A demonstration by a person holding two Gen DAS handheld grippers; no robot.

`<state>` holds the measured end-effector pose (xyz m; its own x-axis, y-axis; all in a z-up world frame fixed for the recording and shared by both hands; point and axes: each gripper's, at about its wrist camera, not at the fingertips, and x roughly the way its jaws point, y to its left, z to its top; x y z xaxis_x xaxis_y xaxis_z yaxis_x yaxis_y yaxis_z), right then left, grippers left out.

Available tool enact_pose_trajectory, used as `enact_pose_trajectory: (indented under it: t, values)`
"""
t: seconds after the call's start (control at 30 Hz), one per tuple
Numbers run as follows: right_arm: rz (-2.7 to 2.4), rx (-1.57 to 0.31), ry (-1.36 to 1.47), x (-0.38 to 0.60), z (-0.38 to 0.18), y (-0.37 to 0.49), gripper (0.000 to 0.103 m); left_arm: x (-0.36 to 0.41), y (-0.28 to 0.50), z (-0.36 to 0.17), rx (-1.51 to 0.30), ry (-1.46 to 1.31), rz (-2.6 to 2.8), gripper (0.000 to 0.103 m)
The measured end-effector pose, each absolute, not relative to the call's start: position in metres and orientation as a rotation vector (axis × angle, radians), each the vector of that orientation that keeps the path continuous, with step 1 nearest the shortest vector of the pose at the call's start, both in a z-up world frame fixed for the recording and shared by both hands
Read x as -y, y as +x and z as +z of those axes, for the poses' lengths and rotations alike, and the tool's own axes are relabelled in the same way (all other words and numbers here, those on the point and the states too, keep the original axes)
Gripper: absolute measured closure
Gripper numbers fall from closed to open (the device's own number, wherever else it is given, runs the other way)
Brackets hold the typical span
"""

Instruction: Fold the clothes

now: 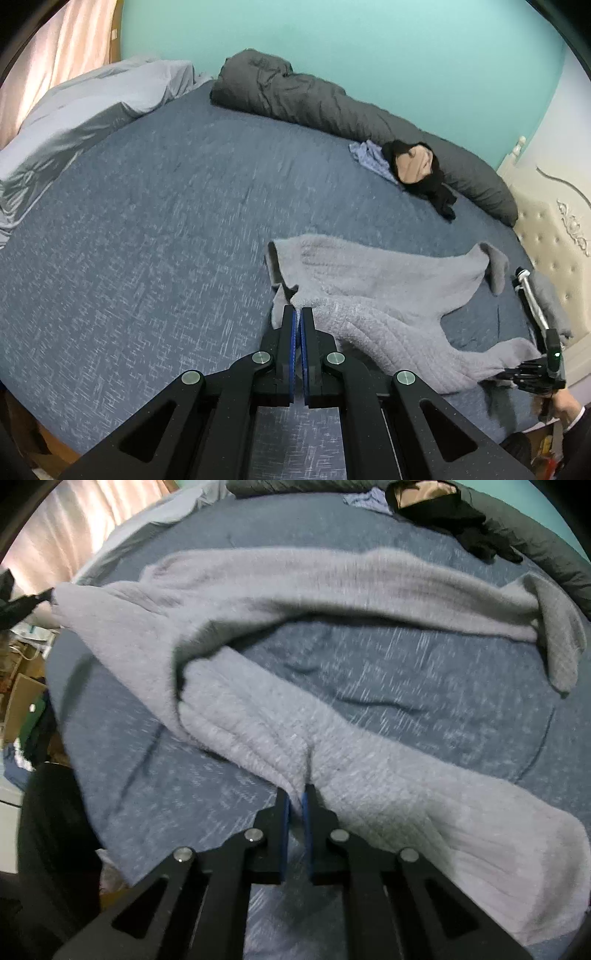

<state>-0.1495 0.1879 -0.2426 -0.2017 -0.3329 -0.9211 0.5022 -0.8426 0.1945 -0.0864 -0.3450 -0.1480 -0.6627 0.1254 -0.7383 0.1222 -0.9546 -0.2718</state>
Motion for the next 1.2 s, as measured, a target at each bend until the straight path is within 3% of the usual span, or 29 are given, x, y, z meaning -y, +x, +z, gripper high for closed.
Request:
enact_pose_trajectory:
  t: [0.17,0.27,0.7,0.87,0.97,1.03,1.1,1.17,1.2]
  values:
    - [-1.927,-0.084,1.526,-0.202,-0.195,-0.141,0.097,0.349,-0.084,-0.121,0.483,-1.241,2.838,0.101]
    - [-1.919,-0.139,1.55,-0.21,-0.181,-0.138,0.097,0.346,-0.09,-0.116,0.453,-1.263,2.842,0.101]
    - [-2.199,-0.158,1.689,-0.215,-0.269,-0.18,0.093,0.331,-0.123,-0.183,0.4,-1.482,2.796,0.101]
    - [-2.36,-0.346,1.607,-0.211,-0.267,-0.189,0.089,0.335,-0.128,-0.206,0.422,-1.535,2.779,0.1]
    - [-2.365,-0.28,1.552,-0.21,-0.251,-0.187,0.087,0.336,-0.125,-0.208,0.437,-1.534,2.776,0.098]
    - [-2.364,-0.23,1.516,-0.209,-0.24,-0.186,0.082,0.338,-0.121,-0.203,0.433,-1.52,2.78,0.098]
    - [-2.331,-0.208,1.48,-0.204,-0.23,-0.181,0.064,0.339,-0.116,-0.197,0.422,-1.506,2.789,0.096]
    - [-2.241,-0.226,1.46,-0.188,-0.227,-0.169,0.052,0.341,-0.11,-0.187,0.428,-1.486,2.803,0.088]
    - [-2.185,-0.239,1.459,-0.178,-0.228,-0.163,0.052,0.341,-0.105,-0.183,0.434,-1.476,2.802,0.078]
